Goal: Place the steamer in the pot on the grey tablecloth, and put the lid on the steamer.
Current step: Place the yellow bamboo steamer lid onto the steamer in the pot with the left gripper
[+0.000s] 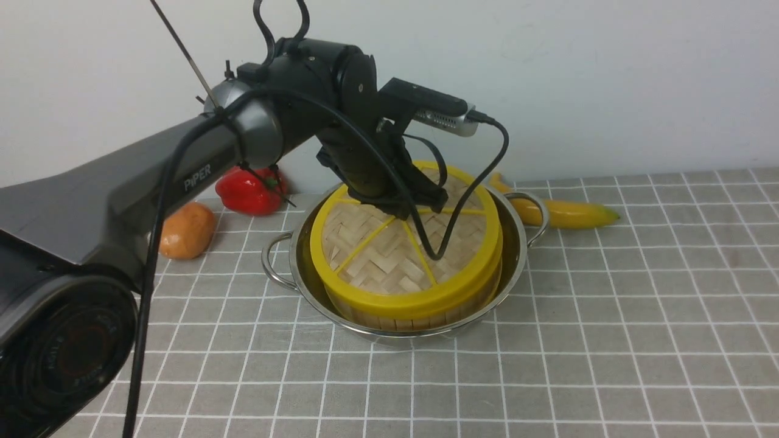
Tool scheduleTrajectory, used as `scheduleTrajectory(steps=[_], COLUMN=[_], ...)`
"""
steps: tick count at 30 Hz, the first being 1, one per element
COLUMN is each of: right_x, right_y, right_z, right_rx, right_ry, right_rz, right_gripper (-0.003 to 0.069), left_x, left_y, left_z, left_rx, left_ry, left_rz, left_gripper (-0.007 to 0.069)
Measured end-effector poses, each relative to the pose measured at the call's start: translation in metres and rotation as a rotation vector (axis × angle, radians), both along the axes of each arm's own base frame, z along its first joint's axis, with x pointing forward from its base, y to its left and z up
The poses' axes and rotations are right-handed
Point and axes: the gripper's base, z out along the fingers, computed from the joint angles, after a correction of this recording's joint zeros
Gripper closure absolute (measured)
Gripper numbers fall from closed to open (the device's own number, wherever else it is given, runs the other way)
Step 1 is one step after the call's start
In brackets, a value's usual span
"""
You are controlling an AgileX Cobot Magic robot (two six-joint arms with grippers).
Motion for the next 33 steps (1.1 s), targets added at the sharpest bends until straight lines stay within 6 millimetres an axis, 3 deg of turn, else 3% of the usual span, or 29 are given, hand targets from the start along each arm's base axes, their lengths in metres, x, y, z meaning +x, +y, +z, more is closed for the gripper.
scheduleTrajectory(steps=[33], right_x=[0.0000], right_y=[0.0000], right_z=[0.0000], right_rx=[0.000], right_ry=[0.000], right_rz=[0.000], right_gripper=[0.0193], left_x=[-0.0014], left_y=[-0.0089], left_z=[0.0003], left_rx=[0.010], left_ry=[-0.034], left_rz=[-0.026], left_gripper=[0.0508])
